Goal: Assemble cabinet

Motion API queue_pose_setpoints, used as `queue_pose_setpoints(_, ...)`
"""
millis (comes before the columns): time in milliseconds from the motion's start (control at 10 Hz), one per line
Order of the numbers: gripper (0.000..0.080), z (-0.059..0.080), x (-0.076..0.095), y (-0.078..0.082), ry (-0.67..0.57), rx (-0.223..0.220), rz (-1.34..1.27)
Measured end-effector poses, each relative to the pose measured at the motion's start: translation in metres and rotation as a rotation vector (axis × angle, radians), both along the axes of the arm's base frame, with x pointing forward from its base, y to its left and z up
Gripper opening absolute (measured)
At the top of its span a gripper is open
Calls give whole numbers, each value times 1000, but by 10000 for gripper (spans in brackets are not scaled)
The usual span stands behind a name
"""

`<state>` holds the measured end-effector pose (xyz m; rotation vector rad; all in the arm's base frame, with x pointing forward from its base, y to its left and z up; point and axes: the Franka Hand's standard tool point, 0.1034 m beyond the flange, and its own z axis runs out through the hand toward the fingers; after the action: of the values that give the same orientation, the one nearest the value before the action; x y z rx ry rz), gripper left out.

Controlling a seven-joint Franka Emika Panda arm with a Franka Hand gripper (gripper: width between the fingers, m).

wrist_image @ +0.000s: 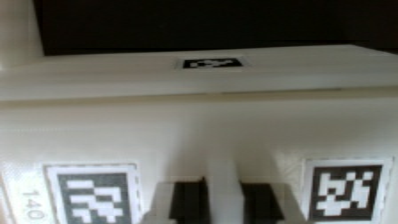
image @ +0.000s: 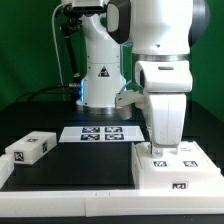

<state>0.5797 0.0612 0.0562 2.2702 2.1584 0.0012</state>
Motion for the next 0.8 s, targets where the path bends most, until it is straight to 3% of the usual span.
queue_pose_setpoints(400, 70, 3, 0, 0, -12, 1, -10)
queue_pose_setpoints(600, 388, 7, 2, 1, -20, 0, -7)
queue_pose_setpoints(700, 388, 9, 2, 1, -24, -2, -4)
queue_pose_setpoints(800, 571, 11, 1, 0, -30, -1, -8)
